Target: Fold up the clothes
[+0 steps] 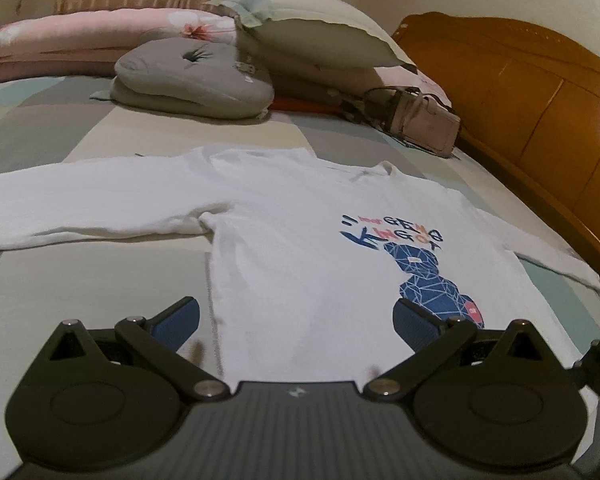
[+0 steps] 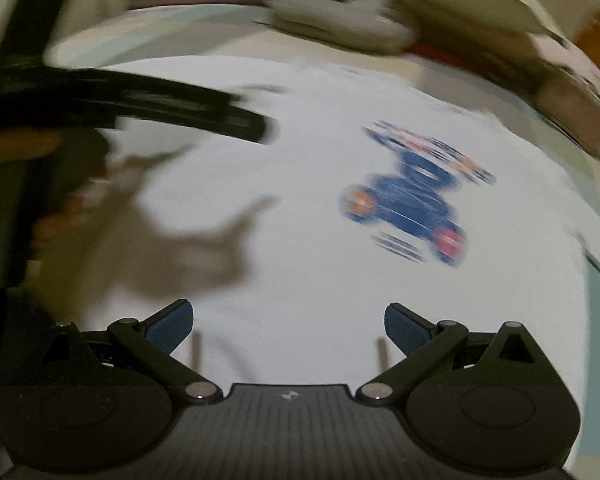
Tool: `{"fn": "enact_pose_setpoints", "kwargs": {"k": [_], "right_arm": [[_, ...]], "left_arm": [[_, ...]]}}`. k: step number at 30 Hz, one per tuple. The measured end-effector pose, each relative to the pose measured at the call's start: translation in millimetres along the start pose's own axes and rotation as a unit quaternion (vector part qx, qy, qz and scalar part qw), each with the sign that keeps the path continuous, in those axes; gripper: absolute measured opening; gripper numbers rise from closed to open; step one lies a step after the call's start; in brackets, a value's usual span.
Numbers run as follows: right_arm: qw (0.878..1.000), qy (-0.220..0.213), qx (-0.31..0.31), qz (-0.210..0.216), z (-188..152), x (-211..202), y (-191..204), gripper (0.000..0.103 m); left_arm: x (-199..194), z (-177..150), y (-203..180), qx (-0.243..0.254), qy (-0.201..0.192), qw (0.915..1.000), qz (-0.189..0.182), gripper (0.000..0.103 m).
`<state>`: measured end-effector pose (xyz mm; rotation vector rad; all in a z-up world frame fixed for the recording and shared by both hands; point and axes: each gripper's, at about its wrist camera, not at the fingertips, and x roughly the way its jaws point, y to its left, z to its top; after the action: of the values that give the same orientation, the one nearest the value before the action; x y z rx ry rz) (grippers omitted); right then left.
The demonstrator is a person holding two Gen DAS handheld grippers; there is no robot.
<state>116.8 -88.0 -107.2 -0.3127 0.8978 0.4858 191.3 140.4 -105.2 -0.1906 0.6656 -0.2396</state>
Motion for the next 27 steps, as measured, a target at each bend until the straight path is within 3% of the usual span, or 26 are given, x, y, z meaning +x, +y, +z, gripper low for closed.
{"fn": "enact_pose_setpoints", "kwargs": {"k": [4, 14, 22, 27], "right_arm": [[0.999, 0.031, 0.029, -0.005, -19.0, 6.8, -9.2, 0.103], [0.999, 0.012, 0.04, -0.006, -20.8, 8.7, -7.8, 0.103], [0.999, -0.001, 0.044, -0.01, -24.3, 10.0, -8.1, 0.103], [0.999, -0.007, 0.044, -0.012, -26.1, 9.0, -7.2, 0.103]], "left_arm": [[2.5, -1.8, -11.4, 0.017, 0.003, 0.9998, 0.001, 0.102], [8.5, -13.4, -51.8, 0.081, 0.003, 0.9965, -0.018, 0.102], [24.8, -27.4, -78.2, 0.121, 0.038, 0.9911, -0.041, 0.102], [38.2, -33.3, -78.9, 0.133, 0.063, 0.989, -0.006, 0.102]]}}
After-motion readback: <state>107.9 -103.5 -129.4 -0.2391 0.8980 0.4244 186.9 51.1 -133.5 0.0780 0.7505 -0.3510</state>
